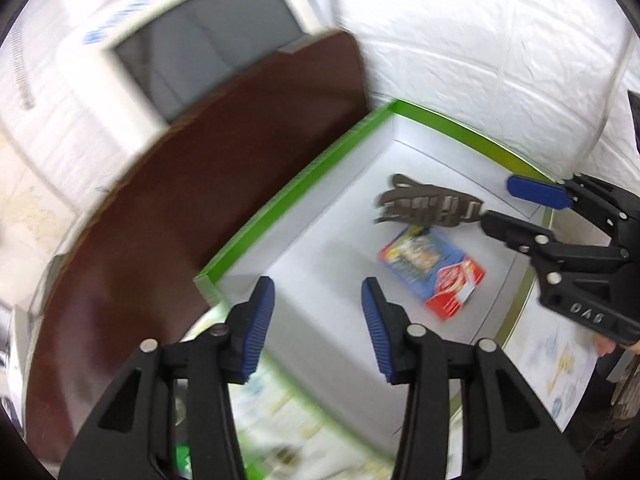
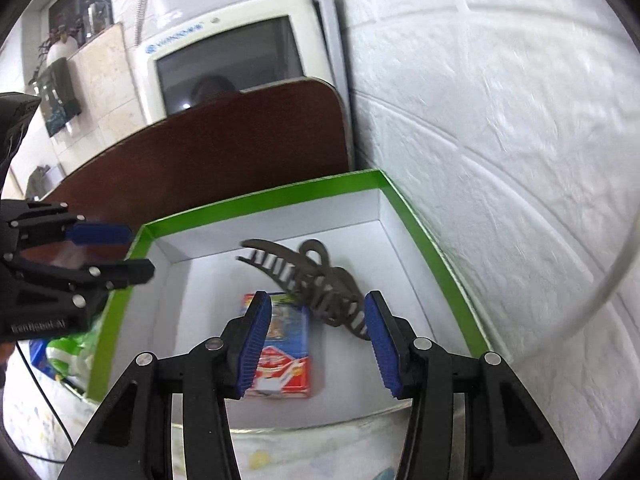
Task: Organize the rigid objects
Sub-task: 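Move the right gripper back to the blue square container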
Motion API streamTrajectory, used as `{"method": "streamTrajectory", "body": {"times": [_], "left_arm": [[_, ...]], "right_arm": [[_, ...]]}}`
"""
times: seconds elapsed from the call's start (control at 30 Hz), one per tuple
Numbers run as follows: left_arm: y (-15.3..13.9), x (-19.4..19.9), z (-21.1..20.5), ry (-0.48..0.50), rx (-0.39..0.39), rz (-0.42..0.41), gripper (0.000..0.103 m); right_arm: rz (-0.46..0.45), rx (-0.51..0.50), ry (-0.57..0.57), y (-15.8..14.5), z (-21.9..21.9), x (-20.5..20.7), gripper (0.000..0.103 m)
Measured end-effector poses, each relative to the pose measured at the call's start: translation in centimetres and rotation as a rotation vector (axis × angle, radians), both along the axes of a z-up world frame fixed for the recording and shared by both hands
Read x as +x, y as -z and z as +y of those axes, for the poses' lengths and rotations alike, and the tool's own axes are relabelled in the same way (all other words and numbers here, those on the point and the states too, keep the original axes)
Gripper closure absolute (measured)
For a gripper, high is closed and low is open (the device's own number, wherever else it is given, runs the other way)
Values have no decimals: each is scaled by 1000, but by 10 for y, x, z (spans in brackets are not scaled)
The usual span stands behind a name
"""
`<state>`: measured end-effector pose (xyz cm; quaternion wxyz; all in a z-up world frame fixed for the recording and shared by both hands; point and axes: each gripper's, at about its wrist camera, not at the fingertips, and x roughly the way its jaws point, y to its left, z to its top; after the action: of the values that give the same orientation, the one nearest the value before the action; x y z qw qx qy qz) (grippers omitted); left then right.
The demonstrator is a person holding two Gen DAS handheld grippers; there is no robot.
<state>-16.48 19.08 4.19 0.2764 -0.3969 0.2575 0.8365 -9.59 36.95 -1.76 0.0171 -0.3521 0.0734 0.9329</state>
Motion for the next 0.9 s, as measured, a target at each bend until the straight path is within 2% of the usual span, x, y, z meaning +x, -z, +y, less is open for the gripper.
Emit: {"method": "streamTrajectory", "body": {"times": [0.2,0.27,0.37,0.5,0.73,0.9], "left_arm": [[-33,23,-80,-131,35,67,50],[-38,19,-104,-177,46,82,50],[-35,14,-125,-246,63,98,50],[-33,30,-169,-326,98,107,49],[-7,58,-235,-427,152,59,49],[22,80,-264,-437,231,-5,48]], "right_arm": [[31,2,-97,-19,-41,11,53],[35,6,-131,-24,-55,14,53],[38,17,-187,-29,-83,13,53],[30,8,-276,-28,-124,15,53],[-14,-24,-412,-23,-189,27,53],[-55,-45,-483,-16,-228,31,53]]}}
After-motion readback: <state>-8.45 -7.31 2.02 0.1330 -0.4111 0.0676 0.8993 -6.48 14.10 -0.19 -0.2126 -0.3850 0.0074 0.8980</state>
